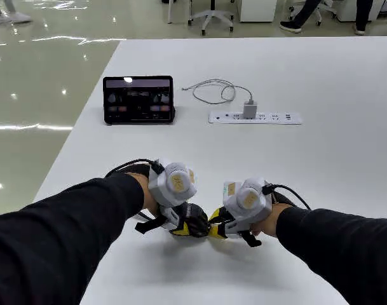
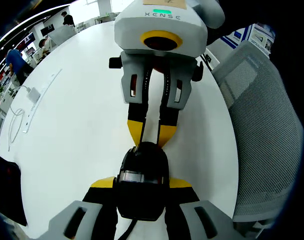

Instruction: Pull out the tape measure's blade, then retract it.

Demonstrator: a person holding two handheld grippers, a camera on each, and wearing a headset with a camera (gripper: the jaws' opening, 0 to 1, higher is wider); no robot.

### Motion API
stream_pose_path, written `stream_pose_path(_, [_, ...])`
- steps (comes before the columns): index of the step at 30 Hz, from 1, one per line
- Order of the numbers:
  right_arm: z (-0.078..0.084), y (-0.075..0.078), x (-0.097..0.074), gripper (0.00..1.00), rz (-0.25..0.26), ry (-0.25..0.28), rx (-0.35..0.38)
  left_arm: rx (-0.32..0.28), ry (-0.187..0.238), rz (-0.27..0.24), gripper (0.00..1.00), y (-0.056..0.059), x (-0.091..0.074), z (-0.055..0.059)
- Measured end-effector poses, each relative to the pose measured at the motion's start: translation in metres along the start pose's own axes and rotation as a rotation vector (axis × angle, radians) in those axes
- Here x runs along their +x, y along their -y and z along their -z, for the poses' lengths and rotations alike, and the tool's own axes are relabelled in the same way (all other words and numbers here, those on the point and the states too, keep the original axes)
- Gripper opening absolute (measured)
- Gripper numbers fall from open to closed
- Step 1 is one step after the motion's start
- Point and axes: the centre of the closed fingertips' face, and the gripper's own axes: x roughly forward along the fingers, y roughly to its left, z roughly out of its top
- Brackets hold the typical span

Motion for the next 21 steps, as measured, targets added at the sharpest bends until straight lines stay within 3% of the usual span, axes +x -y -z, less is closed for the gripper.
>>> stream_pose_path(1, [0.0004, 0.0008, -0.0031, 0.06, -0.001, 0.012, 0.027, -0.009, 0.007, -0.004, 0.32, -0.0009, -0.0010, 0.0005])
stream_pose_path(7, [-0.0004, -0.0014, -0.0022, 0.05, -0.014, -0.017, -0.029, 0.000, 0.008, -0.008, 0.32, -0.0002, 0.0003, 0.0011])
stream_pose_path(21, [0.0085, 0.0016, -0.0092, 0.05, -0.010, -0.038, -0.024, -0.018, 0.014, -0.007, 0.32, -0.0013, 0.0006, -0.0004])
